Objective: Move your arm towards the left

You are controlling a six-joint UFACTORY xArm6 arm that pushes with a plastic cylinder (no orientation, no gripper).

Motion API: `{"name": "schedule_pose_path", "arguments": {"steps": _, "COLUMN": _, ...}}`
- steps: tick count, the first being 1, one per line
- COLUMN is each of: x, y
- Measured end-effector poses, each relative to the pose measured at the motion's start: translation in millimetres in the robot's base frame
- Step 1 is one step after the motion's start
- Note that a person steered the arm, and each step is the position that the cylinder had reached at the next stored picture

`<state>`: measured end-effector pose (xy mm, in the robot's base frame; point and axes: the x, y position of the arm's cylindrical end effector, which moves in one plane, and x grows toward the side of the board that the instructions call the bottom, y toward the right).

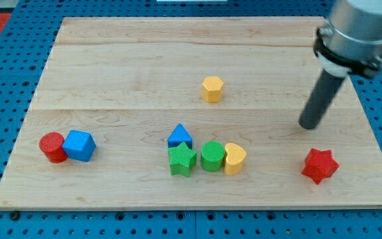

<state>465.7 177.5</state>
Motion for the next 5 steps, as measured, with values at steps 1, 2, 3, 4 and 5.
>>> {"name": "schedule_pose_path", "arguments": {"steps": 1, "x": -9.8, "y": -89.7}}
{"name": "schedule_pose_path", "arguments": {"steps": 2, "x": -17.4, "y": -163.5}}
{"name": "schedule_pose_path", "arguments": {"steps": 3, "x": -18.6, "y": -166.8}}
{"name": "schedule_pose_path", "arguments": {"steps": 4, "x": -21.6, "y": -170.2}}
{"name": "schedule_pose_path", "arguments": {"steps": 5, "x": -21.6, "y": -191.5}}
